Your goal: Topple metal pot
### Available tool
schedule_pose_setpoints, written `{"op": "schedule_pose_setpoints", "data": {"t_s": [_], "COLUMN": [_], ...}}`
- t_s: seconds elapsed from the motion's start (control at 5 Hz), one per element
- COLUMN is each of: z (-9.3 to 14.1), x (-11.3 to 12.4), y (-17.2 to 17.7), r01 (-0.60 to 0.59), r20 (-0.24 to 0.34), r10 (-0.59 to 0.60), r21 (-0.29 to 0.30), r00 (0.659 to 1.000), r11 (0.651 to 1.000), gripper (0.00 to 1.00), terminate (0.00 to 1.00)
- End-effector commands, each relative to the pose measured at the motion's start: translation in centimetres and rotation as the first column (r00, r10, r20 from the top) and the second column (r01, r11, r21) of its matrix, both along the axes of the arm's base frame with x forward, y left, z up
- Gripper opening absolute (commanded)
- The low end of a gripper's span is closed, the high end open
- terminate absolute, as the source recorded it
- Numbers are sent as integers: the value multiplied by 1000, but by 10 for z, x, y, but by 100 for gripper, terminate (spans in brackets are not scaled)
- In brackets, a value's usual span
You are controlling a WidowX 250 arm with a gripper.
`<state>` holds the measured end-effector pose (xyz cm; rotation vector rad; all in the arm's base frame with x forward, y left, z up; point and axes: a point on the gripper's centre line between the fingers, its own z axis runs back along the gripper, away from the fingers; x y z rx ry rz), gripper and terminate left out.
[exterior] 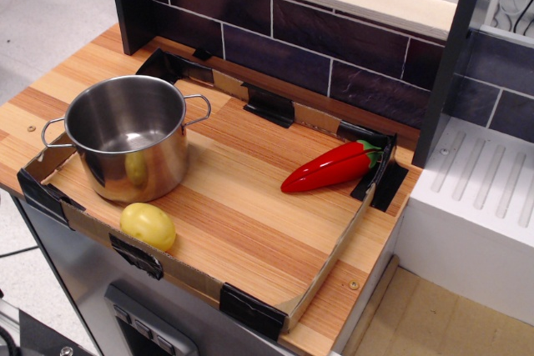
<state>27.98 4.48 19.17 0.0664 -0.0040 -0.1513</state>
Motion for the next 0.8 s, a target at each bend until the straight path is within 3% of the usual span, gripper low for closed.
{"op": "schedule_pose_setpoints", "data": {"t_s": [0.0, 0.4, 0.6], "z": [0, -11, -31], "x": [0, -17, -25], "y": [0, -5, -5], "r01": [0, 67, 54], "r20": [0, 108, 199], "r10": [0, -94, -127], "r21": [0, 238, 337], "r00": [1000, 990, 972], "r11": [1000, 969, 940], "gripper": [100, 100, 100], "terminate": [0, 0, 0]}}
